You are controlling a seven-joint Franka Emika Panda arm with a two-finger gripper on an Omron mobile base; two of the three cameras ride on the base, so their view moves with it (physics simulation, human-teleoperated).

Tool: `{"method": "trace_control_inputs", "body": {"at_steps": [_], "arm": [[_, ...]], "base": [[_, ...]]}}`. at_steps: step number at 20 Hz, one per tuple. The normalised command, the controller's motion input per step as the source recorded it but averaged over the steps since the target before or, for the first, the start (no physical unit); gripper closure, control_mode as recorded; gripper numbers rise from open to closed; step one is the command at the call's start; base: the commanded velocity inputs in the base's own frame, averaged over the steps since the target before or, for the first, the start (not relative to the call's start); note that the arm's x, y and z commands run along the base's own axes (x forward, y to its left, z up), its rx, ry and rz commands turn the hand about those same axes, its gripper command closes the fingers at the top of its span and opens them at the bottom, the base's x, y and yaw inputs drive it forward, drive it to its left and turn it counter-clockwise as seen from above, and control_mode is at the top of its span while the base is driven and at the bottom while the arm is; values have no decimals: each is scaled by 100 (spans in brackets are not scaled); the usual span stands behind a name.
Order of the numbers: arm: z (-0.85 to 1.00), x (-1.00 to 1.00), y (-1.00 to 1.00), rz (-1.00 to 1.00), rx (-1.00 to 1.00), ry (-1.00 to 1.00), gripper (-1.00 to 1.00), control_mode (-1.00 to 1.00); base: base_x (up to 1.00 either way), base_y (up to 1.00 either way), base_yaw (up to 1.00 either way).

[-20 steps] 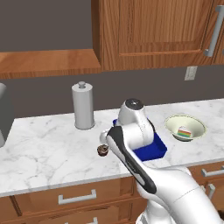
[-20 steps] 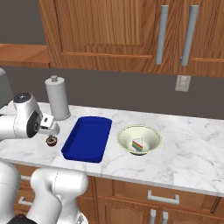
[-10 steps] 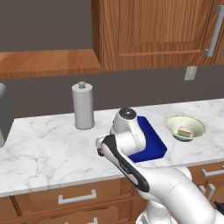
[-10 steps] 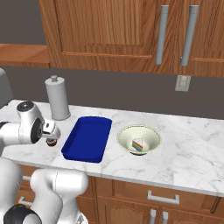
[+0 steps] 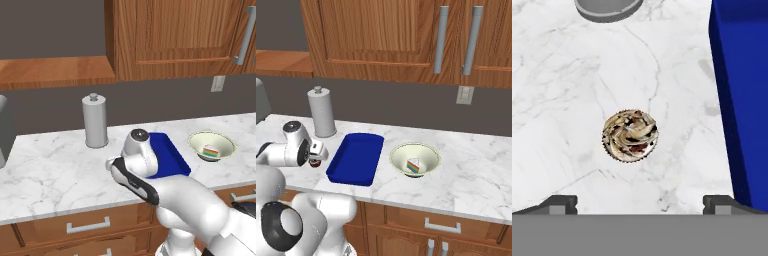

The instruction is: Place the bowl with cake and the cupcake onto the tray.

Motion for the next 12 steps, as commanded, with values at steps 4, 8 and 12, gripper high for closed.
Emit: {"method": "trace_control_inputs", "body": {"at_steps": [4,8,12], "arm": [[-27,35,11,0,0,2,-100,-100],[-27,33,7,0,0,2,-100,-100],[-26,31,10,0,0,2,-100,-100]], "base": [[0,0,0],[0,0,0],[0,0,0]]}}
